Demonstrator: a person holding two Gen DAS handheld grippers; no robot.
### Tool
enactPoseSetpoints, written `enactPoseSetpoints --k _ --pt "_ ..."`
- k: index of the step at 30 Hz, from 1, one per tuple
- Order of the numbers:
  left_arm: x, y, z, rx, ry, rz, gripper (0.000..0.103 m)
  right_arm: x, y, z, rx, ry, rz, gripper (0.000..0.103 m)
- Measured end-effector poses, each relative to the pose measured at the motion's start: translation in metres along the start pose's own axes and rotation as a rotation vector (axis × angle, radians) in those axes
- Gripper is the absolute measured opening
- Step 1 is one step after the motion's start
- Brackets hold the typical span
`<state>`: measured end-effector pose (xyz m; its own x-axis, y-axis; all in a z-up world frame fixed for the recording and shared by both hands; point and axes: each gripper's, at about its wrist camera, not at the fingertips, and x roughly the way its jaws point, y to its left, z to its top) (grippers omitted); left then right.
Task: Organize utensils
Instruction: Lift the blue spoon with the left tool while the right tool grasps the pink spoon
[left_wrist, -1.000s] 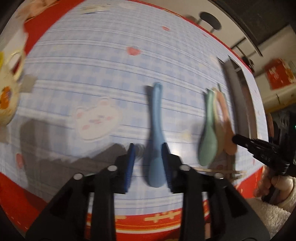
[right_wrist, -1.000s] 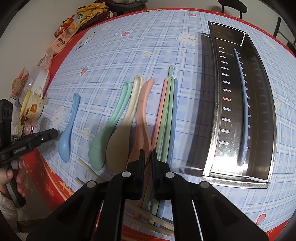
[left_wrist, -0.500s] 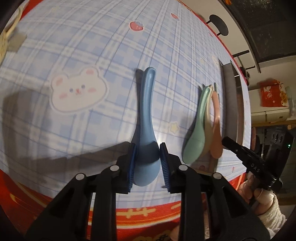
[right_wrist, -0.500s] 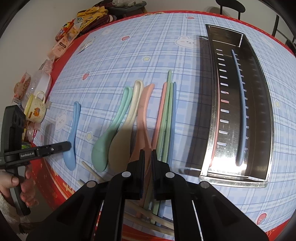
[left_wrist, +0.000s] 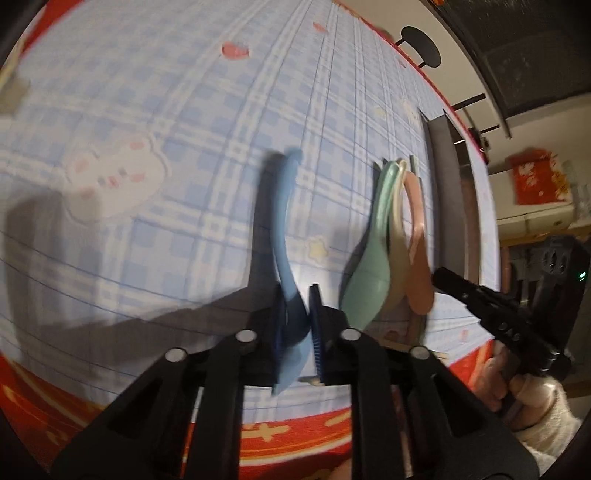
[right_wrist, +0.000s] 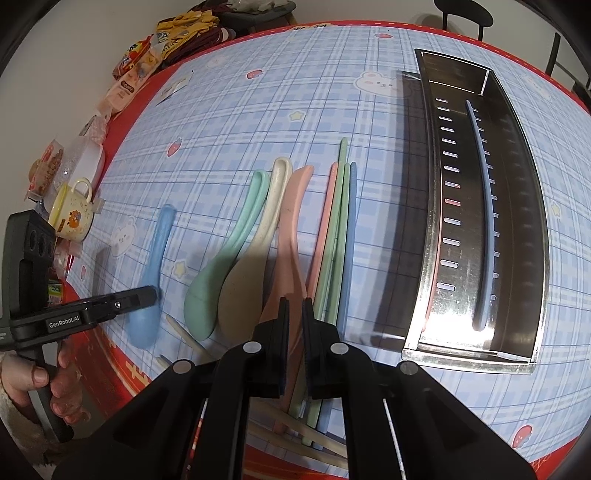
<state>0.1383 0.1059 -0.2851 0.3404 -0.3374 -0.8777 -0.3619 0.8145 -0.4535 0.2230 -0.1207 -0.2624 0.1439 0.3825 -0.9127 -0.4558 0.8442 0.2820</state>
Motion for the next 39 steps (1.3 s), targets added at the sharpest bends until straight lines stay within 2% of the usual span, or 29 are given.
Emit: enactPoseSetpoints --k 8,12,14,17,24,26,28,36,39 --pt "-0.013 -0.016 0.017 0.174 -0.1 0.283 0.012 0.0 -0.002 0.0 0.005 0.0 0.001 0.007" --pt "0.0 -0.025 0.025 0.234 -0.111 0.336 0.013 0.002 -0.001 0.003 -0.007 0.001 0.0 0.007" --pt "0.003 -0.03 0.028 0.239 -0.097 0.314 0.016 0.002 0.001 0.007 -0.026 -0.003 0.0 0.007" --pt "0.003 -0.032 0.03 0.215 -0.084 0.228 0.03 0.003 0.005 0.012 -0.067 -0.013 -0.021 0.007" --pt "0.003 -0.021 0.034 0.184 -0.053 0.138 0.032 0.013 0.007 0.026 -0.103 -0.004 -0.028 0.008" --pt "0.002 -0.02 0.034 0.186 -0.05 0.11 0.039 0.018 0.009 0.03 -0.116 0.004 -0.035 0.008" --pt "0.001 -0.017 0.032 0.181 -0.044 0.081 0.039 0.022 0.01 0.032 -0.119 0.014 -0.036 0.008" --pt "0.004 -0.023 0.034 0.217 -0.044 0.107 0.038 0.029 0.015 0.032 -0.127 0.025 -0.007 0.013" --pt "0.008 -0.03 0.035 0.259 -0.048 0.168 0.025 0.03 0.016 0.03 -0.131 0.027 0.001 0.012"
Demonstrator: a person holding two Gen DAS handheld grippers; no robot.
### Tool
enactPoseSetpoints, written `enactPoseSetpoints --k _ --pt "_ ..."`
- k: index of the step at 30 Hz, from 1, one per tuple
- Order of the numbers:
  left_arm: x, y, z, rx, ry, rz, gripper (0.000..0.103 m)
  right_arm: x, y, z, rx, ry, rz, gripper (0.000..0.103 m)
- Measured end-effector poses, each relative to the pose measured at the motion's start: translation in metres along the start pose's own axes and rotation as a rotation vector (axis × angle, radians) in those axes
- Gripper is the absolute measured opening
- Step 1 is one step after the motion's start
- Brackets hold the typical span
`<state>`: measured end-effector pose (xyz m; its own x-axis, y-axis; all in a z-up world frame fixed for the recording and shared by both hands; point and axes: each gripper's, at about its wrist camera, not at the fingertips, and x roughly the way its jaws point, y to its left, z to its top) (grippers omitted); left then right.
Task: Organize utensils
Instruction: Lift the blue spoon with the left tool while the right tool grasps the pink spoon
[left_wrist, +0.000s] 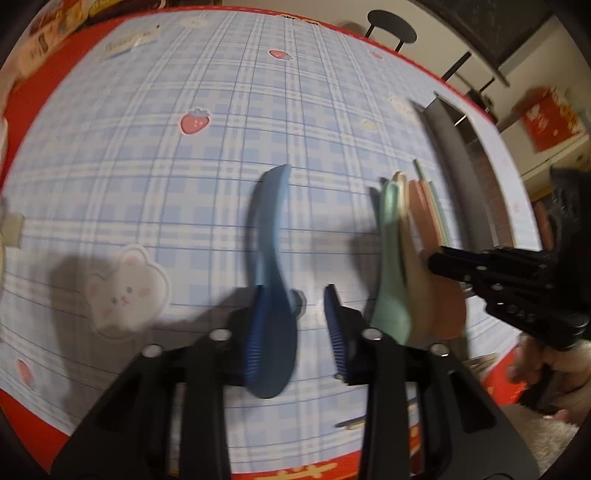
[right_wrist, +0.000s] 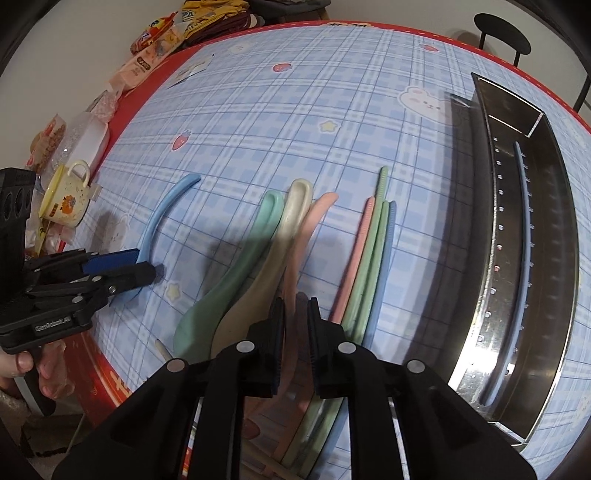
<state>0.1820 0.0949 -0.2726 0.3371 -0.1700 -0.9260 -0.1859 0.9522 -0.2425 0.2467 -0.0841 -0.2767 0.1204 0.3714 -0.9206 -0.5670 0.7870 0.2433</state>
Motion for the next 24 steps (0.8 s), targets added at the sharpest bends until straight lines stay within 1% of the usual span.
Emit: enactPoseSetpoints --k 1,3,6,8,14,19,24 --pt "0.001 0.001 0.0 0.009 0.004 0.009 0.018 0.001 0.0 -0.001 -0.002 0.002 0.002 0.011" --pt "0.001 0.0 0.0 0.018 0.002 0.008 0.018 0.0 0.0 -0.004 -0.001 -0.006 0.011 0.008" --pt "-0.001 0.001 -0.001 0.026 -0.013 0.001 0.014 -0.001 0.0 -0.007 0.004 -0.012 0.013 0.008" --pt "-0.003 0.003 -0.002 0.02 -0.022 -0.008 0.009 -0.002 -0.001 -0.008 0.013 -0.017 0.019 0.008" --pt "-0.008 0.011 -0.001 -0.01 -0.038 -0.031 0.008 -0.008 -0.003 -0.008 0.046 -0.04 0.034 0.008" --pt "-0.009 0.007 0.0 0.026 -0.044 -0.022 0.008 -0.015 -0.004 -0.007 0.074 -0.058 0.038 0.008" --pt "-0.022 0.01 0.008 0.003 -0.085 -0.072 0.008 -0.025 -0.008 -0.009 0.108 -0.084 0.041 0.008"
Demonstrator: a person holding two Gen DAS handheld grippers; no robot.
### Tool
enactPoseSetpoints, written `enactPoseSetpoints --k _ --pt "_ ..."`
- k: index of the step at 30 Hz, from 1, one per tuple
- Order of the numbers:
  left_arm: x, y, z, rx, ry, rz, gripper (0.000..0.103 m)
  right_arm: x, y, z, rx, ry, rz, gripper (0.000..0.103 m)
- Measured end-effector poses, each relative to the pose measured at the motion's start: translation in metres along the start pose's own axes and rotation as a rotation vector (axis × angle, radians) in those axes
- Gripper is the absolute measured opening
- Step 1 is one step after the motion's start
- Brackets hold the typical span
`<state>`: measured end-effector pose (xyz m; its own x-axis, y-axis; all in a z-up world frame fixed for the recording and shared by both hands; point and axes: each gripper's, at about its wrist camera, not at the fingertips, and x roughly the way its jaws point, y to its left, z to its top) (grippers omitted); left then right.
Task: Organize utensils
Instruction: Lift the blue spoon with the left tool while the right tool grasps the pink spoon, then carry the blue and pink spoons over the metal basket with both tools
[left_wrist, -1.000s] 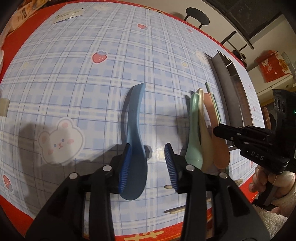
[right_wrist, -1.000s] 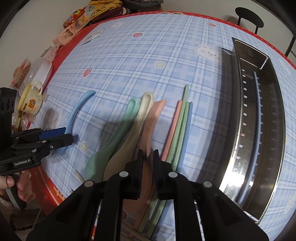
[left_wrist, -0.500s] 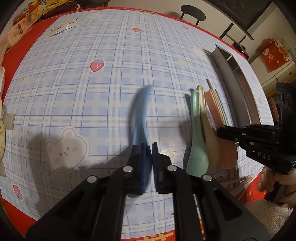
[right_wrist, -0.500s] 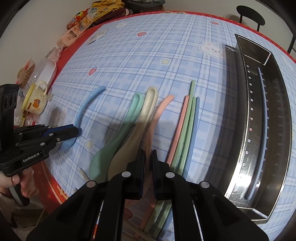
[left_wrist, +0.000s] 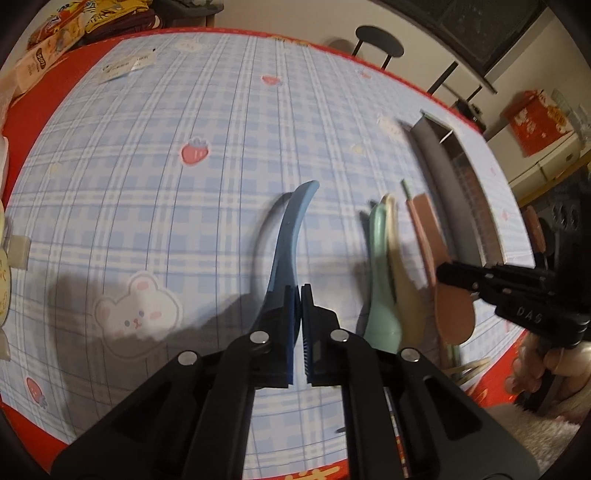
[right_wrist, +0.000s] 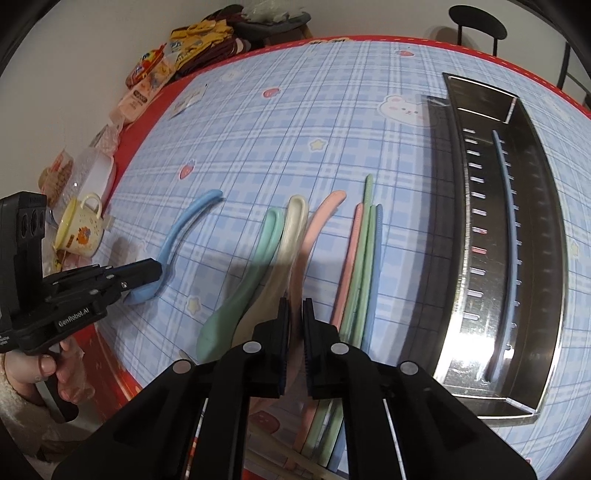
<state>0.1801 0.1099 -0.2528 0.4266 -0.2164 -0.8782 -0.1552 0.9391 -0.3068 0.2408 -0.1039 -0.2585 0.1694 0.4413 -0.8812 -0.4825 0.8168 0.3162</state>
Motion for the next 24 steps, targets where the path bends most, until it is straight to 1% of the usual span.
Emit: enactPoseSetpoints --k 5,10,14,17,21,24 --pt "-0.009 -0.002 0.014 -0.017 -0.033 -0.05 0.008 -0.007 -0.006 0.002 0.038 -0.019 -0.018 0.008" --pt "-0.017 -0.019 0.027 -0.008 -0.042 -0.112 0.008 -0.026 -0.014 0.005 0.048 -0.065 -0.041 0.008" --pt "-0.018 -0.05 0.038 0.026 -0.047 -0.143 0.008 -0.048 -0.033 0.006 0.046 -0.113 -0.052 0.008" --pt "-0.016 -0.072 0.044 0.016 -0.049 -0.167 0.008 -0.06 -0.055 0.011 0.043 -0.138 -0.066 0.008" --pt "-0.01 -0.107 0.052 -0.004 -0.053 -0.18 0.008 -0.069 -0.091 0.017 0.024 -0.153 -0.099 0.008" --pt "-0.003 -0.129 0.056 -0.01 -0.057 -0.182 0.008 -0.067 -0.111 0.018 0.015 -0.14 -0.114 0.008"
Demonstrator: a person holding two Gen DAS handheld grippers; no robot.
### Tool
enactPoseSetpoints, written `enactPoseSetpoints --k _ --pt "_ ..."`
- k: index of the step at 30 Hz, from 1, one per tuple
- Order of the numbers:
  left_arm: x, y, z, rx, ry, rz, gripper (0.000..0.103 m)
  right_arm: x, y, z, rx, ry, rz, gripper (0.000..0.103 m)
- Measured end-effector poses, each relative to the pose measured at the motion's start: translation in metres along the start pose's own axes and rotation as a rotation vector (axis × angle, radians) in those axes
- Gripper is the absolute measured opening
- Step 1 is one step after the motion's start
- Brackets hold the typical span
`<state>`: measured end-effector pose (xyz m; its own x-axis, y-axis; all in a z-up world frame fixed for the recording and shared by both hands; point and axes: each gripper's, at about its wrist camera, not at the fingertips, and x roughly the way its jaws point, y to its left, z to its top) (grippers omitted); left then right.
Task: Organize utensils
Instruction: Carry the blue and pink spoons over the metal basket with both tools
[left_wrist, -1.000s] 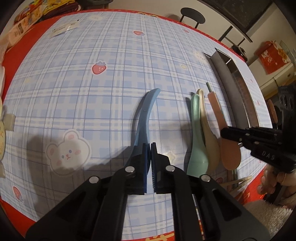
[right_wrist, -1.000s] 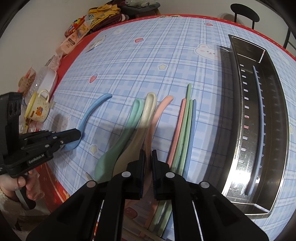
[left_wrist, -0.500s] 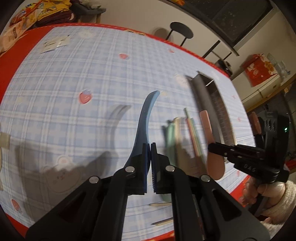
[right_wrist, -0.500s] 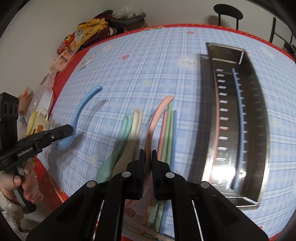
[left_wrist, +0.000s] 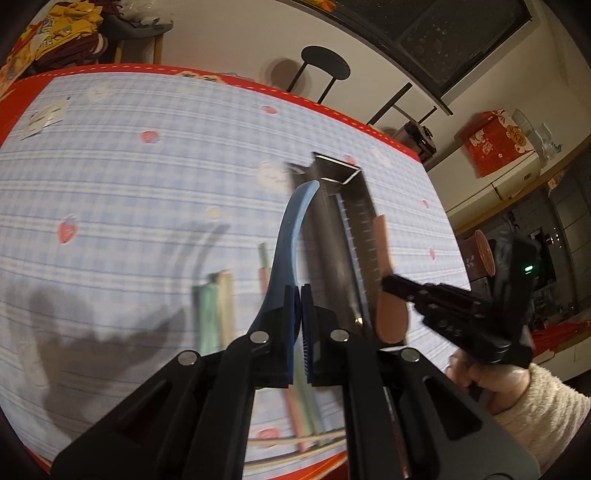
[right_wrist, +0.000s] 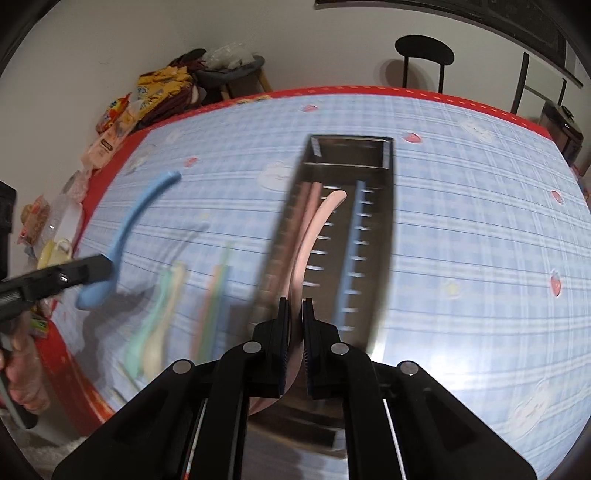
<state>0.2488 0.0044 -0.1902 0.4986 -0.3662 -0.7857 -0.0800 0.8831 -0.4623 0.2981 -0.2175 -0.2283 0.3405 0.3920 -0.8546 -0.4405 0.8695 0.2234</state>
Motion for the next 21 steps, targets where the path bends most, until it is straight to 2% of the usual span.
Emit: enactPoseSetpoints --k 4,8,16,18,21 --pt "0.017 -0.019 0.002 -0.034 0.002 0.01 0.008 0.012 -0.018 -0.007 -0.003 0.033 0.027 0.008" --pt "0.035 -0.031 -0.001 -0.094 0.02 0.015 0.008 0.02 -0.019 -0.015 -0.02 0.054 0.051 0.008" --pt "0.052 -0.05 -0.009 -0.134 0.041 0.043 0.008 0.023 -0.018 -0.016 -0.045 0.057 0.057 0.011" --pt "0.055 -0.056 -0.009 -0.134 0.045 0.05 0.008 0.012 -0.02 -0.015 -0.05 0.019 0.068 0.025" --pt "0.061 -0.065 -0.011 -0.137 0.062 0.059 0.008 -0.012 -0.03 -0.015 -0.022 -0.053 0.082 0.039"
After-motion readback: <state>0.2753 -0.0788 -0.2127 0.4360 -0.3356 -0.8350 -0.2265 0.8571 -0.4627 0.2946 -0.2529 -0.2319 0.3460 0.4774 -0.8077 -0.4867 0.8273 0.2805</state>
